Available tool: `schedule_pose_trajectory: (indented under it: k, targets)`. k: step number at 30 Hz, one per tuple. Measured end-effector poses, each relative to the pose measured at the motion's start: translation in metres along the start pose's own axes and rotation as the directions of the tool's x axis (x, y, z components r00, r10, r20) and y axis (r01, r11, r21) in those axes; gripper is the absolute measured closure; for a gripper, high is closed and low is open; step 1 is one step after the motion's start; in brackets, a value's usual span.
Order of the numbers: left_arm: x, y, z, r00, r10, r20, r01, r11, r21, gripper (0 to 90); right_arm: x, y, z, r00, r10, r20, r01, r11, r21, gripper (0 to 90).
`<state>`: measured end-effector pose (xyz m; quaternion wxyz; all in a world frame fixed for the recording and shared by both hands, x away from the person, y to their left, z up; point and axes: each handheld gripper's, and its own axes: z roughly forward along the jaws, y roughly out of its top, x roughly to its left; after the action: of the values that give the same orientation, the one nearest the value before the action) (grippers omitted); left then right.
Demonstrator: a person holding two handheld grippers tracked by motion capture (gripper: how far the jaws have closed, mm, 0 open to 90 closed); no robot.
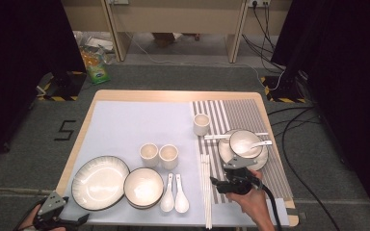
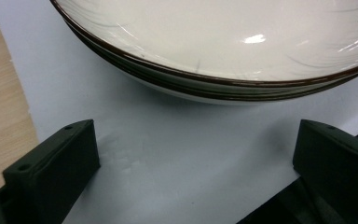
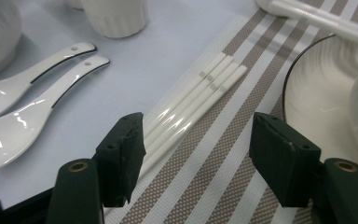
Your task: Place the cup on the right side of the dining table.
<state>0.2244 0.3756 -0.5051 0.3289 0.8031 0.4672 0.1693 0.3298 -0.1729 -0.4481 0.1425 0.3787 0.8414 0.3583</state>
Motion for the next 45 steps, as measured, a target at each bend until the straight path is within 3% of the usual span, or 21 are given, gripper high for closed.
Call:
schedule_pose_trajectory:
  k: [4, 17, 36, 45]
  targets:
    - [0.000, 0.000, 0.000, 1.0000, 0.000, 0.000, 0.000, 1.0000, 0.000, 0.0, -0.006, -0.016, 0.000, 0.9989, 0.045, -0.012, -0.045, 0.999, -0.003, 35.7]
    - [0.000, 0.000, 0.000, 1.0000, 0.000, 0.000, 0.000, 1.0000, 0.000, 0.0, -0.012, -0.041, -0.007, 0.9968, 0.078, 0.018, -0.078, 0.997, -0.021, 34.8]
    - [0.000, 0.000, 0.000, 1.0000, 0.005, 0.000, -0.005, 1.0000, 0.003, 0.0, -0.024, -0.061, -0.006, 0.9909, 0.111, 0.077, -0.112, 0.994, 0.009, 32.2]
    - [0.000, 0.000, 0.000, 1.0000, 0.004, 0.001, -0.004, 1.0000, 0.003, 0.0, -0.022, -0.063, -0.005, 0.9928, 0.093, 0.075, -0.093, 0.996, -0.007, 29.7]
